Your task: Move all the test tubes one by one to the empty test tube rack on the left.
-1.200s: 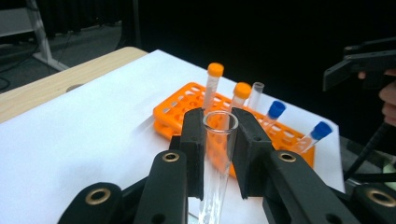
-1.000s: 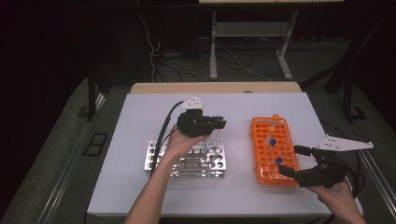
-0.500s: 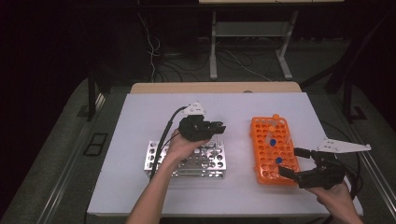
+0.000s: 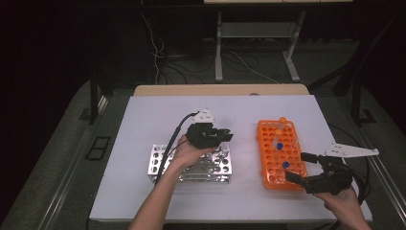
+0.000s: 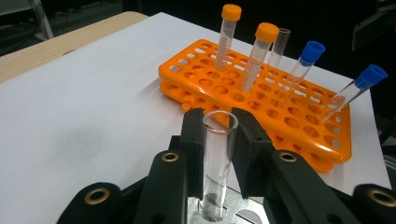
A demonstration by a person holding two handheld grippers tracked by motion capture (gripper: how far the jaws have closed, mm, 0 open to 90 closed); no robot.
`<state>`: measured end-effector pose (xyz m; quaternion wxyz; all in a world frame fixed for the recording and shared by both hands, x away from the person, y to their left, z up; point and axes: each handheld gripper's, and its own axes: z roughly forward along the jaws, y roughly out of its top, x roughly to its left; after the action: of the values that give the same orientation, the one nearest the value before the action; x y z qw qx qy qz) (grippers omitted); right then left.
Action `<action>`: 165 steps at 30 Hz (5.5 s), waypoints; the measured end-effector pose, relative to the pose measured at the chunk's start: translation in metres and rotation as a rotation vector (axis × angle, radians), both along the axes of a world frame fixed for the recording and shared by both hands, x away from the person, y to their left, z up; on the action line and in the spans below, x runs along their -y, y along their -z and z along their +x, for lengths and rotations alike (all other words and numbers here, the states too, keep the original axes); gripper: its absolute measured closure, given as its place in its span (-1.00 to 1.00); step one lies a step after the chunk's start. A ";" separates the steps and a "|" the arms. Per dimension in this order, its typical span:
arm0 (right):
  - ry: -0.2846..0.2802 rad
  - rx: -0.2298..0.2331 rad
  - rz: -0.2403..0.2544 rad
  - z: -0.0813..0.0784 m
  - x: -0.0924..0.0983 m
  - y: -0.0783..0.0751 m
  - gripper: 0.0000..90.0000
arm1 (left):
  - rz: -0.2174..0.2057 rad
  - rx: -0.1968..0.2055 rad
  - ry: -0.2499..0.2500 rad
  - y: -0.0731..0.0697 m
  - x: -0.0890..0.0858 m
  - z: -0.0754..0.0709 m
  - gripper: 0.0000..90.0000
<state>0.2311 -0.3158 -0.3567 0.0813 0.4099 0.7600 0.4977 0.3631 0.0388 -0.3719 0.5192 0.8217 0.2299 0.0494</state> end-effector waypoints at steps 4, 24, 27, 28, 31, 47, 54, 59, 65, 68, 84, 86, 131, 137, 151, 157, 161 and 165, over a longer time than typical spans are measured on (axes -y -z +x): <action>0.005 0.001 0.002 -0.001 0.002 0.000 -0.99 | -0.019 0.000 -0.007 0.002 0.001 0.000 0.66; -0.002 0.000 0.005 0.000 0.000 0.003 -0.99 | -0.030 0.009 -0.005 0.003 -0.004 -0.007 0.63; -0.003 0.000 0.005 0.000 0.000 0.003 -0.99 | -0.005 0.000 -0.006 0.006 -0.006 -0.008 0.61; -0.003 0.000 0.005 0.000 0.000 0.003 -0.99 | -0.001 -0.004 -0.003 0.007 -0.006 -0.009 0.59; -0.003 -0.002 0.005 0.000 0.000 0.004 -0.99 | -0.017 -0.041 0.004 0.008 -0.005 -0.008 0.27; 0.004 -0.003 0.002 0.001 0.005 0.001 -0.99 | -0.025 -0.071 -0.019 -0.017 -0.021 -0.031 -0.82; 0.010 -0.002 -0.010 0.004 0.009 -0.005 -0.99 | -0.020 -0.053 -0.026 -0.021 -0.029 -0.048 -1.00; 0.016 0.000 -0.033 0.013 0.014 -0.010 -0.99 | -0.037 -0.046 -0.030 -0.020 -0.039 -0.059 -1.00; 0.031 -0.007 -0.051 0.026 0.019 -0.012 -0.99 | -0.077 -0.040 -0.052 -0.015 -0.056 -0.071 -1.00; 0.035 -0.013 -0.056 0.032 0.021 -0.010 -0.99 | -0.086 -0.038 -0.062 -0.012 -0.062 -0.077 -1.00; 0.077 -0.065 -0.104 0.062 0.031 0.009 -0.99 | -0.102 -0.036 -0.077 0.003 -0.083 -0.104 -1.00; 0.079 -0.073 -0.109 0.065 0.031 0.011 -0.99 | -0.103 -0.037 -0.080 0.005 -0.085 -0.106 -1.00; 0.096 -0.027 -0.214 0.084 0.028 0.025 0.67 | -0.116 -0.042 -0.103 0.015 -0.095 -0.108 -1.00; 0.088 0.001 -0.215 0.079 0.032 0.002 0.67 | -0.117 -0.043 -0.103 0.014 -0.095 -0.108 -1.00; 0.038 0.037 -0.215 0.065 0.032 -0.046 0.67 | -0.114 -0.046 -0.102 0.012 -0.095 -0.107 -1.00; 0.008 0.063 -0.219 0.057 0.028 -0.066 0.67 | -0.115 -0.046 -0.099 0.010 -0.095 -0.107 -1.00; -0.015 0.076 -0.208 0.051 0.023 -0.079 0.67 | -0.115 -0.047 -0.100 0.010 -0.095 -0.107 -1.00; -0.061 0.081 -0.180 0.045 0.014 -0.089 0.67 | -0.118 -0.051 -0.100 0.008 -0.095 -0.107 -1.00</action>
<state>0.2758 -0.3302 -0.2672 0.1332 0.3573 0.8098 0.4459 0.2560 0.1334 -0.3803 0.5575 0.7781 0.2865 0.0406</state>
